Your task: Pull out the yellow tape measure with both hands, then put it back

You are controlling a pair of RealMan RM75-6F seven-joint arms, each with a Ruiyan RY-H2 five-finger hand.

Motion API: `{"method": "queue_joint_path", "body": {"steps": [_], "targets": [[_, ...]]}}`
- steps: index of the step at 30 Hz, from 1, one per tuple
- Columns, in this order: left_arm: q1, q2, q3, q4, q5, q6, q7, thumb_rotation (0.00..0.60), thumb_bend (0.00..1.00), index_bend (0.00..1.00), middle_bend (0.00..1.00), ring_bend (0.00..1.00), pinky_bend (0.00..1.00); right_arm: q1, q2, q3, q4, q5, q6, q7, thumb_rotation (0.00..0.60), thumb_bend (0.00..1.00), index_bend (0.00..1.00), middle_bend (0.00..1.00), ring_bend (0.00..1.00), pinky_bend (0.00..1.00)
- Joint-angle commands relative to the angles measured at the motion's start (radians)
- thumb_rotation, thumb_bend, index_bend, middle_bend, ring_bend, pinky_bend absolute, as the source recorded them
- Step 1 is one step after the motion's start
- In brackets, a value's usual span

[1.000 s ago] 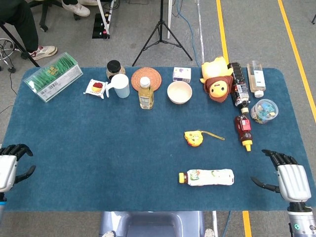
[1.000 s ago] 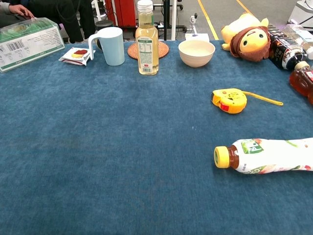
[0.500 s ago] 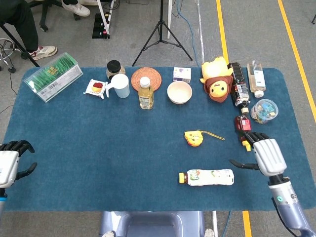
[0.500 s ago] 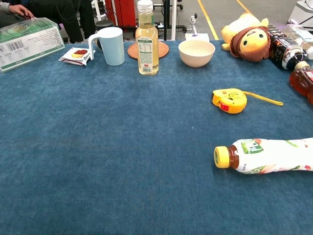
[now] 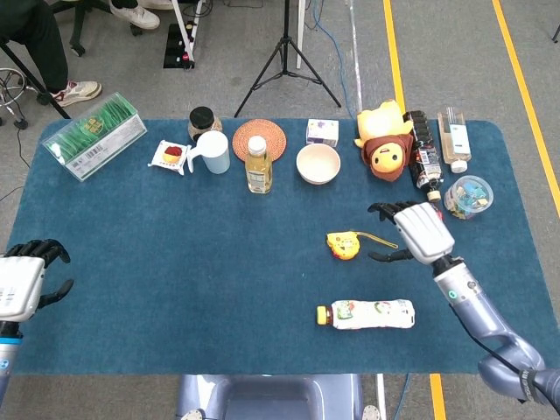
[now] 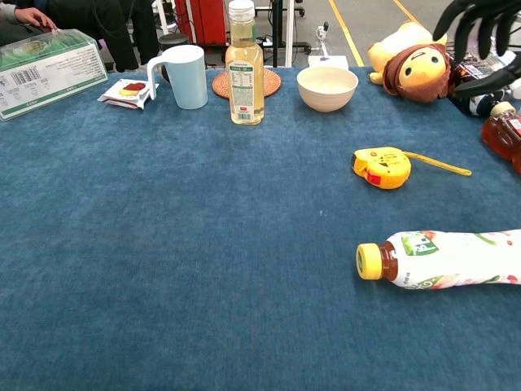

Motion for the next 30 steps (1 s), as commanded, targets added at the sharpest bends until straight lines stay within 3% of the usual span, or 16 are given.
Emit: {"method": "queue_joint_path", "body": {"steps": [1,13,30], "targets": [[-0.01,0.002,-0.008,-0.006,-0.01,-0.008,0.014,0.6,0.2,0.46,0.38,0.31,0.33,0.061,-0.035,0.003,0.059,0.017,-0.071,-0.003,0.384,0.03,0.3,0.46,0.48,0.48],[-0.061,0.028,-0.052,-0.05,-0.083,-0.047,0.063,0.6,0.2,0.46,0.38,0.31,0.33,0.185,-0.126,-0.033,0.193,0.046,-0.215,-0.02,0.383,0.03,0.3,0.41,0.39,0.39],[-0.094,0.055,-0.071,-0.089,-0.161,-0.074,0.085,0.6,0.2,0.46,0.38,0.31,0.33,0.224,-0.203,-0.08,0.25,0.104,-0.266,-0.108,0.383,0.03,0.3,0.38,0.35,0.35]]}}
